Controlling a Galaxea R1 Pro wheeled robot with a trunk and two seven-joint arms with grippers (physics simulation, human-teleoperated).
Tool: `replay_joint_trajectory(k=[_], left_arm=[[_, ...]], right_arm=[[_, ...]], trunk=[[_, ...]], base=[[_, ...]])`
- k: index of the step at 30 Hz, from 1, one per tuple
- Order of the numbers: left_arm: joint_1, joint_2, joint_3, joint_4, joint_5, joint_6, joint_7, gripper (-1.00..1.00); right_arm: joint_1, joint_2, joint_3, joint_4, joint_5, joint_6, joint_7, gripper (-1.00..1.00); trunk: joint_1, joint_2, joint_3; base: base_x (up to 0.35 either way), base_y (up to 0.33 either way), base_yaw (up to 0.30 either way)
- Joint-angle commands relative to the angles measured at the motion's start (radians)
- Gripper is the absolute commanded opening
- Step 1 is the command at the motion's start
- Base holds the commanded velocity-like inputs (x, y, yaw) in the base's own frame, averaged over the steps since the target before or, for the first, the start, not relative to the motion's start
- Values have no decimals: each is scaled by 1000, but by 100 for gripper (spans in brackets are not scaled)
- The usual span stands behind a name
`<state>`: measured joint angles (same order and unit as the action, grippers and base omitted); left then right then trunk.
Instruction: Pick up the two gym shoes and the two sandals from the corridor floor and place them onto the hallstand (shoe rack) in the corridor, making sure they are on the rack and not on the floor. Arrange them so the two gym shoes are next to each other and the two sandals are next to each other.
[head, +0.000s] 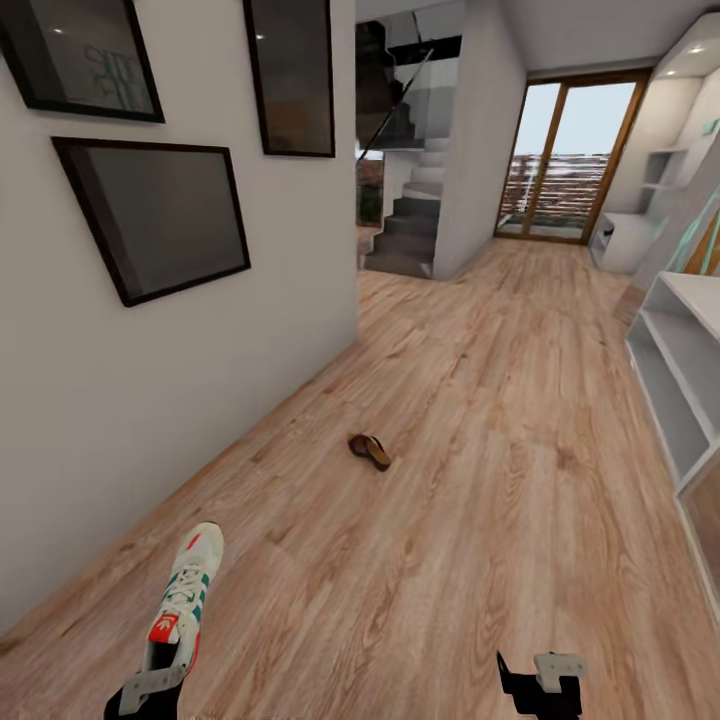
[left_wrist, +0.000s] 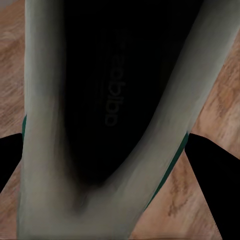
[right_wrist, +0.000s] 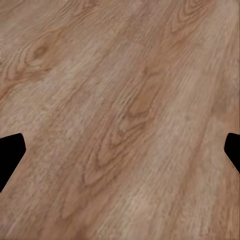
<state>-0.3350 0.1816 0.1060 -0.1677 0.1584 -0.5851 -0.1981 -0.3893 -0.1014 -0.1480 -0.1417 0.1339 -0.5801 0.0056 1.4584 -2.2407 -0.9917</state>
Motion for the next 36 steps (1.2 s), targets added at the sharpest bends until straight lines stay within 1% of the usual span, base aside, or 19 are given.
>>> replay_joint_trajectory(k=[1,2,5,17,29,36], left_arm=[[-1,0,6,1,11,-1,-10,-100],[-1,0,6,2,20,-1,-10,-100],[-1,1,6,1,25,-1,-10,-100],[-1,1,6,2,27,-1,-10,-100],[-1,1,6,0,28,-2,-10,-100],[0,1,6,1,29,-2,-10,-100]], right_arm=[[0,0,-9,1,10,-3,1,100],[0,0,-9,1,10,-3,1,100],[0,0,-9,1,10,-3,1,100],[0,0,-9,0,10,-3,1,100],[0,0,-9,-1,10,-3,1,100],[0,-1,-9,-1,12,-3,4,100]], trunk=[[0,0,-1],[0,0,-1],[0,0,-1],[0,0,-1],[0,0,-1],[0,0,-1]], base=[[4,-275,276],[2,-276,276],[1,-277,276],[19,-277,276],[221,-243,276],[40,-29,26]])
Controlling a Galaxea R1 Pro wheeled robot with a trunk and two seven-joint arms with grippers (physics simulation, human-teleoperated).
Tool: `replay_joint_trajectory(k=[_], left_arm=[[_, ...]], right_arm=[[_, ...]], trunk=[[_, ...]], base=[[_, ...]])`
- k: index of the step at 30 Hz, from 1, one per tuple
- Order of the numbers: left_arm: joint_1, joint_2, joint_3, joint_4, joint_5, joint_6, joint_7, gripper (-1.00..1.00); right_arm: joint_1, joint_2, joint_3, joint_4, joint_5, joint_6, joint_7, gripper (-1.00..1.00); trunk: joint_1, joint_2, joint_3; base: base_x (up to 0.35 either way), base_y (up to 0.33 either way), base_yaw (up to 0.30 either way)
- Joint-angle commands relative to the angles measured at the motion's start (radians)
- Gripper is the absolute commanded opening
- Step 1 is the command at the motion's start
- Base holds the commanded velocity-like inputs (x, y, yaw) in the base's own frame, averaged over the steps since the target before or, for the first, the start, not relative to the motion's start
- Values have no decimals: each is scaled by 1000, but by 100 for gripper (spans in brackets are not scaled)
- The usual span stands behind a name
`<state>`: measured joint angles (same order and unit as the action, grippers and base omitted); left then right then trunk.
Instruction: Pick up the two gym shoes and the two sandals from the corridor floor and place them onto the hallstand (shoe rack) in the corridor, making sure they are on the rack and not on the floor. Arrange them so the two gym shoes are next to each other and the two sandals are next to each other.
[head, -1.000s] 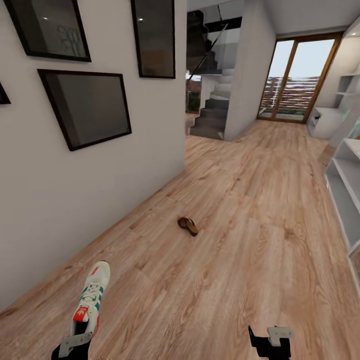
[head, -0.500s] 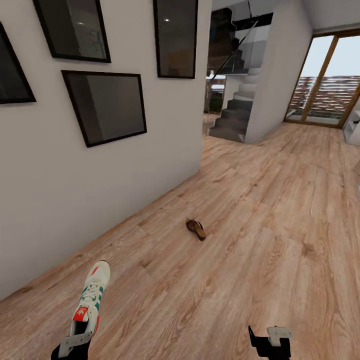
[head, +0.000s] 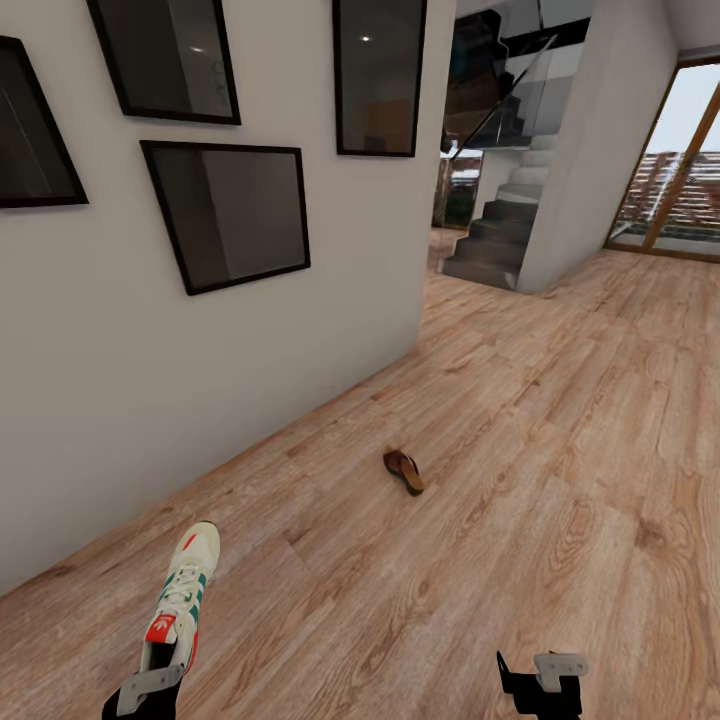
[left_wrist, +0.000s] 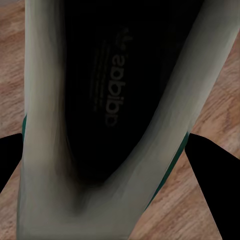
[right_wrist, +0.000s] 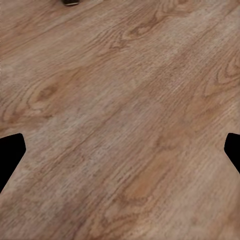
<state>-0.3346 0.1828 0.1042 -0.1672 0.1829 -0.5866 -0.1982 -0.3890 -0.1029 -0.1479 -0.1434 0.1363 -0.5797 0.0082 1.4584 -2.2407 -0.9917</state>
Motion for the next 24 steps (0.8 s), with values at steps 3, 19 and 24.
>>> replay_joint_trajectory(k=[3,19,24], left_arm=[[0,0,8,1,4,-1,-10,-100],[0,0,8,0,6,-1,-10,-100],[0,0,8,0,6,-1,-10,-100]], right_arm=[[-1,0,-9,1,12,-4,2,100],[-1,2,-9,-1,10,-3,-2,100],[-1,2,-9,-1,9,-3,-2,100]], trunk=[[0,0,-1],[0,0,-1],[0,0,-1]], base=[[3,-2,2],[116,-22,0],[291,-141,29]])
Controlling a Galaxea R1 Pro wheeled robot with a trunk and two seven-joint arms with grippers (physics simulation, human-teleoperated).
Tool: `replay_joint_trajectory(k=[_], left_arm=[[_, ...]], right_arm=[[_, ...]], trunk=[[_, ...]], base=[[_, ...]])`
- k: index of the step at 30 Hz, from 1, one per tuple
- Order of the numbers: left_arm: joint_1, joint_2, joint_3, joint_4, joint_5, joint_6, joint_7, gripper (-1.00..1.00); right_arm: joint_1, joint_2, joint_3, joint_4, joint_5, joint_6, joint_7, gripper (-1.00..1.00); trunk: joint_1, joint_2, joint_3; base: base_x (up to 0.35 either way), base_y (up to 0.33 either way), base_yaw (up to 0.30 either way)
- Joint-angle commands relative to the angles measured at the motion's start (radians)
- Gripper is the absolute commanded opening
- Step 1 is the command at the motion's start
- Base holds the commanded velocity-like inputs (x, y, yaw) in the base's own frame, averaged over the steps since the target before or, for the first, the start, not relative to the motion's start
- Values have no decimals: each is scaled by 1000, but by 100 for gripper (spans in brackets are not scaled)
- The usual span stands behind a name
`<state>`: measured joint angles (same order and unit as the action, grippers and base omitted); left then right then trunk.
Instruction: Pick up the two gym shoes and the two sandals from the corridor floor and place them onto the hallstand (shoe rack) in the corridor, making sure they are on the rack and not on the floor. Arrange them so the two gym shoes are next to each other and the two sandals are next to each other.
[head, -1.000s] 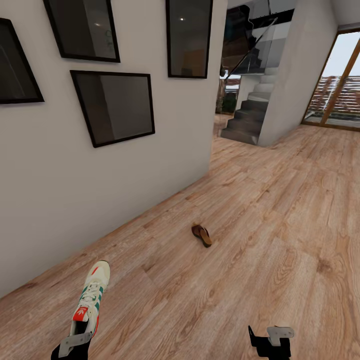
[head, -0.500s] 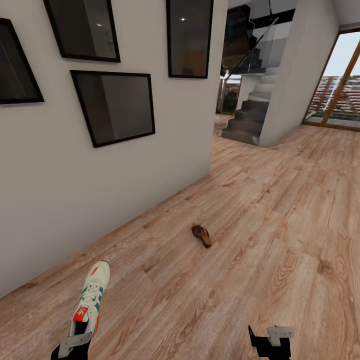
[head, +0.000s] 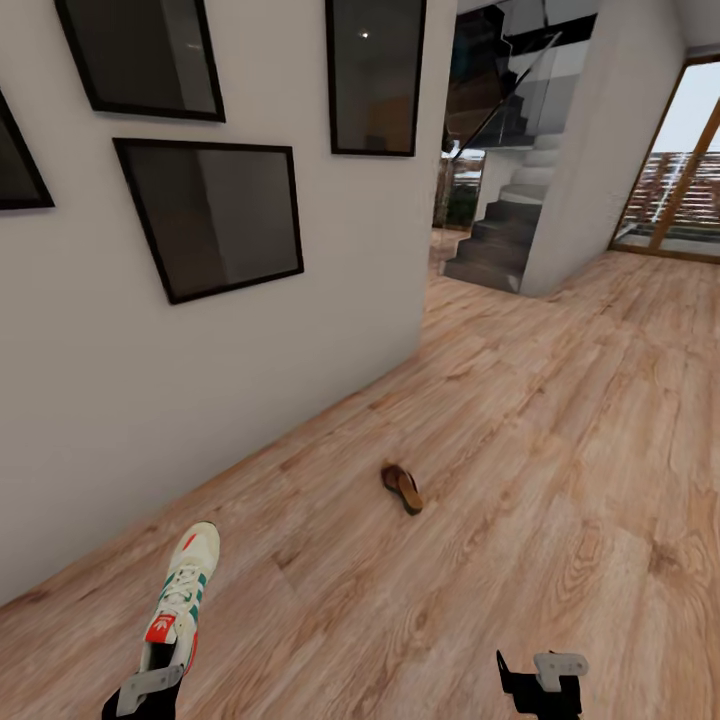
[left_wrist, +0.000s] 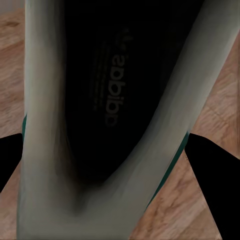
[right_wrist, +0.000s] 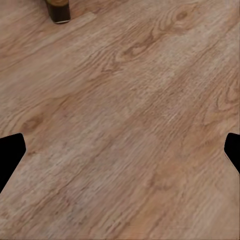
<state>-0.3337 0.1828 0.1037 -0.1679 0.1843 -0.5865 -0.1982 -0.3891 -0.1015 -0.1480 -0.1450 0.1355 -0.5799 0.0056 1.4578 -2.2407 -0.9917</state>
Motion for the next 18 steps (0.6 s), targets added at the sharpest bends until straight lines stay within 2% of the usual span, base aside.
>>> replay_joint_trajectory(k=[1,7,18], left_arm=[[-1,0,8,1,4,-1,-10,-100],[-1,0,8,1,4,-1,-10,-100],[-1,0,8,1,4,-1,-10,-100]], right_arm=[[-1,0,-9,1,10,-3,1,100],[0,0,-9,1,10,-3,1,100],[0,0,-9,1,10,-3,1,100]], trunk=[[0,0,-1],[0,0,-1],[0,0,-1]], base=[[284,-157,117],[282,-162,205],[243,-191,270]])
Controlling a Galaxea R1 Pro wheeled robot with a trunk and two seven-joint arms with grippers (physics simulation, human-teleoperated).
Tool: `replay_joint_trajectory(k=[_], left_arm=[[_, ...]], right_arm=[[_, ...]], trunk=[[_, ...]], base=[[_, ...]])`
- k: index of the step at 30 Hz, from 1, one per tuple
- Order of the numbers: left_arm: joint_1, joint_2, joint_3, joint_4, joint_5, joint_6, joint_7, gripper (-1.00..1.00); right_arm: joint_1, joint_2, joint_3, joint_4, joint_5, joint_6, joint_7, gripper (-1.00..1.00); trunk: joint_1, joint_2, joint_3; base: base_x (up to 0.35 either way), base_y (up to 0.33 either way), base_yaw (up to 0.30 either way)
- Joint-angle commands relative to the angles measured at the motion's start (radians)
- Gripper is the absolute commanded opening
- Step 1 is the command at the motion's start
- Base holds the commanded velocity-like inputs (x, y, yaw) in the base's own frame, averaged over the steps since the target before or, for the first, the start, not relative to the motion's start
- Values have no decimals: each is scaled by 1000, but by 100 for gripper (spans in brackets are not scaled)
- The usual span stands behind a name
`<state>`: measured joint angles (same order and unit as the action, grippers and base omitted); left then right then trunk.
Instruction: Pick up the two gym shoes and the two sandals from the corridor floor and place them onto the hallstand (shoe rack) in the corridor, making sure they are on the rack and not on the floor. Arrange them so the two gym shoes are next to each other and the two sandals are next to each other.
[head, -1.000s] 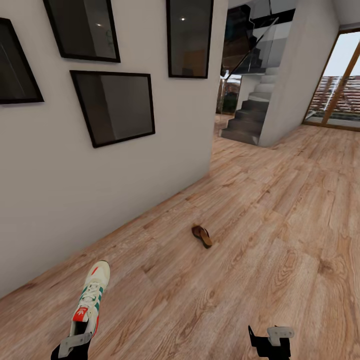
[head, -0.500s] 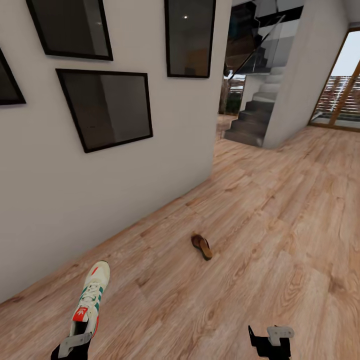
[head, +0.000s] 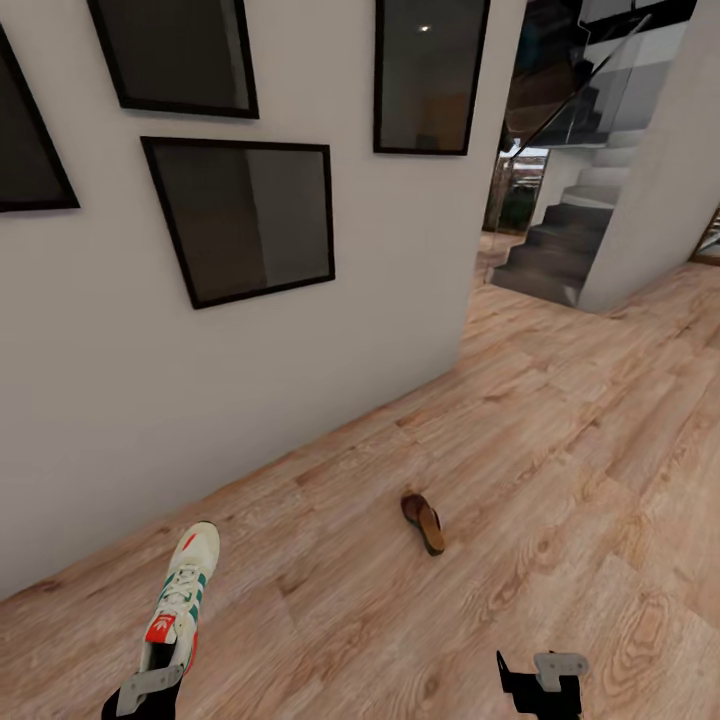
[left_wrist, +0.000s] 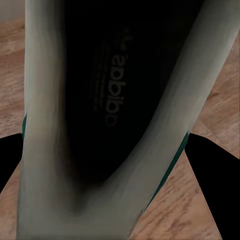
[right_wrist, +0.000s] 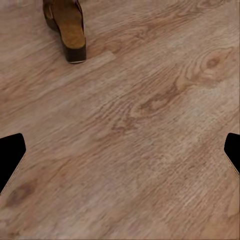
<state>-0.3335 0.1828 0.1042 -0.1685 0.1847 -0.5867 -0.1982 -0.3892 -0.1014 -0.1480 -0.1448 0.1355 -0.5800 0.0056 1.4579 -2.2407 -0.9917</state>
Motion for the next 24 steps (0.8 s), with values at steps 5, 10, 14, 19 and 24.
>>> replay_joint_trajectory(k=[5,10,14,19,24], left_arm=[[-1,0,8,1,4,-3,-10,-100],[-1,0,8,2,4,-4,-10,-100],[-1,0,8,2,4,-4,-10,-100],[-1,0,8,1,4,-4,-10,-100],[-1,0,8,1,4,-4,-10,-100]], right_arm=[[0,0,-9,1,10,-3,1,100],[0,0,-9,1,10,-3,1,100],[0,0,-9,1,10,-3,1,100],[0,0,-9,1,10,-3,1,100],[0,0,-9,1,10,-3,1,100]], trunk=[[0,0,-1],[0,0,-1],[0,0,-1],[0,0,-1],[0,0,-1]], base=[[226,-204,174],[196,-219,42],[174,-229,8],[155,-238,57],[202,-192,227]])
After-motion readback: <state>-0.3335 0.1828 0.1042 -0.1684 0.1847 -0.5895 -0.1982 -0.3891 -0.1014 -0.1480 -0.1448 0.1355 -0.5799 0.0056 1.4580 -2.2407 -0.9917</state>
